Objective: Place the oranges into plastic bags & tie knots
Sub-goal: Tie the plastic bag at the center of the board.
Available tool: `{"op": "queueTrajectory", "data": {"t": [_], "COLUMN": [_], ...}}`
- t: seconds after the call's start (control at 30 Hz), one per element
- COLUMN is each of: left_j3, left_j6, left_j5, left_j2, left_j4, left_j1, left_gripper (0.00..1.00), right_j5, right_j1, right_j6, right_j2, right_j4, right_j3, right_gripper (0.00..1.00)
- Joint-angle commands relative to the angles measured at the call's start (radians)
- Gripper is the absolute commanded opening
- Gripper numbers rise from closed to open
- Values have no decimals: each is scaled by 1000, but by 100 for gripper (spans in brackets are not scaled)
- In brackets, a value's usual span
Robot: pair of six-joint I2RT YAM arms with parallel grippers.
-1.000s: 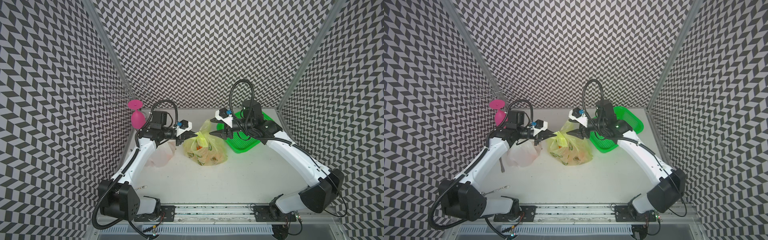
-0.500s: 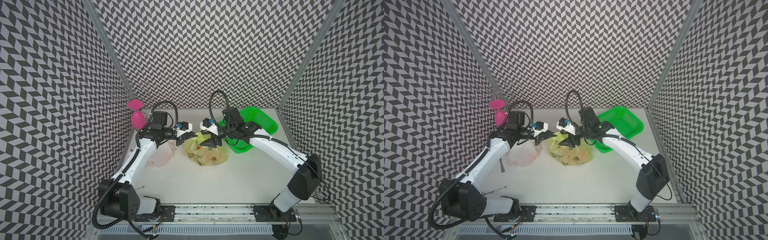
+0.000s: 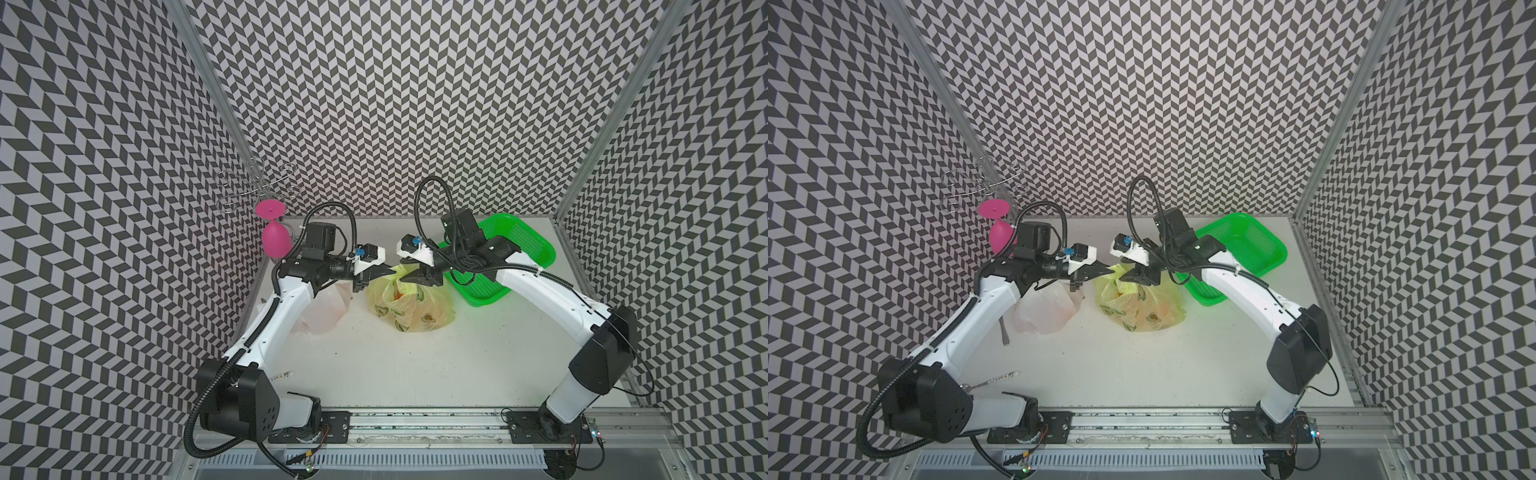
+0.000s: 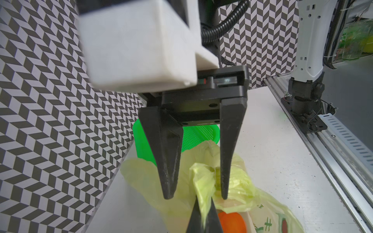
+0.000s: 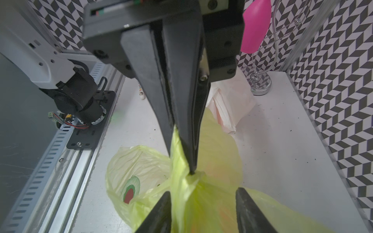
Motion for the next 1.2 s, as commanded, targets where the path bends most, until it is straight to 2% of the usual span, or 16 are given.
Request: {"op": "queueTrajectory", "data": {"t": [0.0,0.13,0.27,0.37,0.5,0.6,0.77,0.93,1.07,1.17], "left_j3": [-1,1,2,3,1,-3,-20,-37,-43,-51], "left_j6": [28,23,12,2,-46,-106,-213,-288,-332,-352], "left_j5": [16,17,12,2,-16,-56,-94,-108,-108,-97], "left_j2": [-25,-25,-26,-26,-26,-26,-34,-42,-36,-32], "left_j4": [-6,-3,2,4,30,62,122,170,196,211], "left_j1": [-7,-10,-12,-12,-12,-11,-9,1,8,16], "left_gripper": [0,0,0,0,0,0,0,0,6,20], "right_j5": [41,41,60,84,134,201,351,455,546,599], "right_j1": [7,18,25,29,32,43,86,117,143,156], "right_j6": [-52,-70,-76,-78,-79,-70,-39,-4,38,58], "right_j2": [24,39,46,46,21,-23,-97,-127,-145,-158], "right_j4": [-14,-35,-31,-21,7,70,198,254,303,332], "right_j3": [28,25,20,16,2,-42,-137,-168,-190,-209], "right_gripper": [50,54,52,41,20,11,2,0,0,0]}}
